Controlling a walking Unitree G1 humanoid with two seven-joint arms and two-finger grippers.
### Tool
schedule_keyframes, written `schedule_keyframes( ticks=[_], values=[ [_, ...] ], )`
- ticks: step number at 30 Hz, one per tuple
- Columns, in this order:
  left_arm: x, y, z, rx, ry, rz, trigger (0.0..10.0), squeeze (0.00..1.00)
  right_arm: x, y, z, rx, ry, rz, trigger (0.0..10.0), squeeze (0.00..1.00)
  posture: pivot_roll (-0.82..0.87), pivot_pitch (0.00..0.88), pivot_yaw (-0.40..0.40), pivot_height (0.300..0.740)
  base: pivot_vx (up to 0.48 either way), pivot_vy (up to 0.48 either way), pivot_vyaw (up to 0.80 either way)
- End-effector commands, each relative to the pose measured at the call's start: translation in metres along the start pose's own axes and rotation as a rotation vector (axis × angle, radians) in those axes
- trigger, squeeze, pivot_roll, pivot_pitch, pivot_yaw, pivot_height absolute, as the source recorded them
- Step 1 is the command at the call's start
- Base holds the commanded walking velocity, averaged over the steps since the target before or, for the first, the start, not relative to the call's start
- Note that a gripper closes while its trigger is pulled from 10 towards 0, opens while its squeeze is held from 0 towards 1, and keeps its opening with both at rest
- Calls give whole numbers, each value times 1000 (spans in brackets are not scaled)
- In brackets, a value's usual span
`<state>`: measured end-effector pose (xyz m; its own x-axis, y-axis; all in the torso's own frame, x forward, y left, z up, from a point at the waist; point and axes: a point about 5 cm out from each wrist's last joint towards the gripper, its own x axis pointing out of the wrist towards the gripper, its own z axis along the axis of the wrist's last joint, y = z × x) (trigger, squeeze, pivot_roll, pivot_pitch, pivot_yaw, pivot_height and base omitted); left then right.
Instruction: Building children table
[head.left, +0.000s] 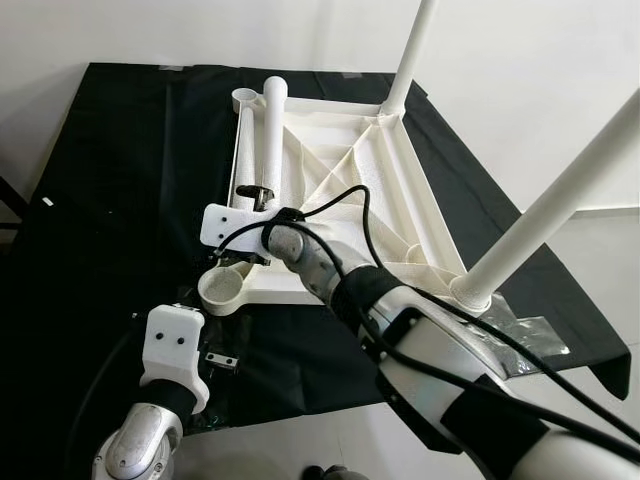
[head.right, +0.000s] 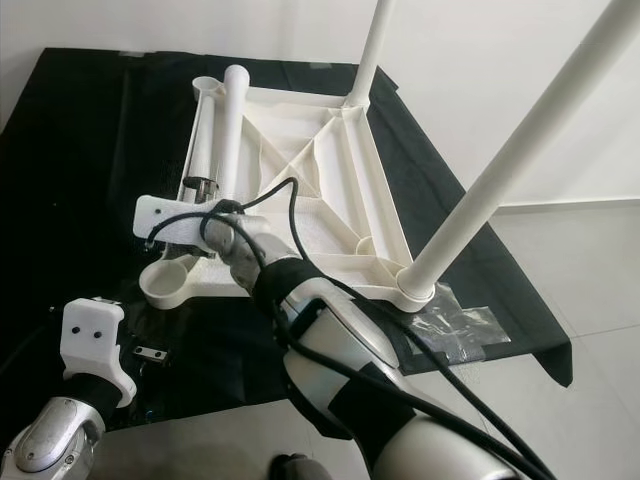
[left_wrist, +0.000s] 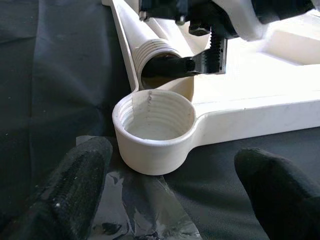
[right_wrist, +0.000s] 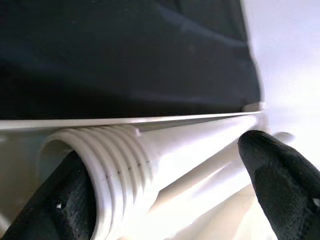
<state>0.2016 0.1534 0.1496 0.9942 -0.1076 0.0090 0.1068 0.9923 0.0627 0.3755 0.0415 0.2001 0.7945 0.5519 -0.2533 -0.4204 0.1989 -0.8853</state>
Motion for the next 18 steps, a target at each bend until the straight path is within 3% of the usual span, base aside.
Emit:
schedule_keyframes(
  ticks=[1,2,3,7,11,18],
  values=[
    [-2,-4,1,-26,1,-8,10000,0,0,20,-10,-27,47,-1,7412,0,-27,188,-169,740,0,0,0],
    [-1,-4,2,-28,-1,-7,10000,0,0,25,-9,-40,39,-42,2980,0,-19,189,-173,740,0,0,0],
    [-1,-4,2,-29,-2,-6,10000,0,0,26,-8,-54,26,-103,0,0,-17,190,-174,740,0,0,0],
    [-1,-5,2,-31,-3,-4,10000,0,-1,25,-8,-64,17,-161,0,0,-17,190,-174,740,0,0,0],
    [0,-5,3,-34,-8,2,10000,0,-5,-4,-15,-91,2,-365,0,0,-17,181,-177,740,0,0,0],
    [0,-4,2,-31,-8,5,10000,0,-9,-18,-22,-92,3,-451,0,0,-17,171,-171,740,0,0,0]
  ],
)
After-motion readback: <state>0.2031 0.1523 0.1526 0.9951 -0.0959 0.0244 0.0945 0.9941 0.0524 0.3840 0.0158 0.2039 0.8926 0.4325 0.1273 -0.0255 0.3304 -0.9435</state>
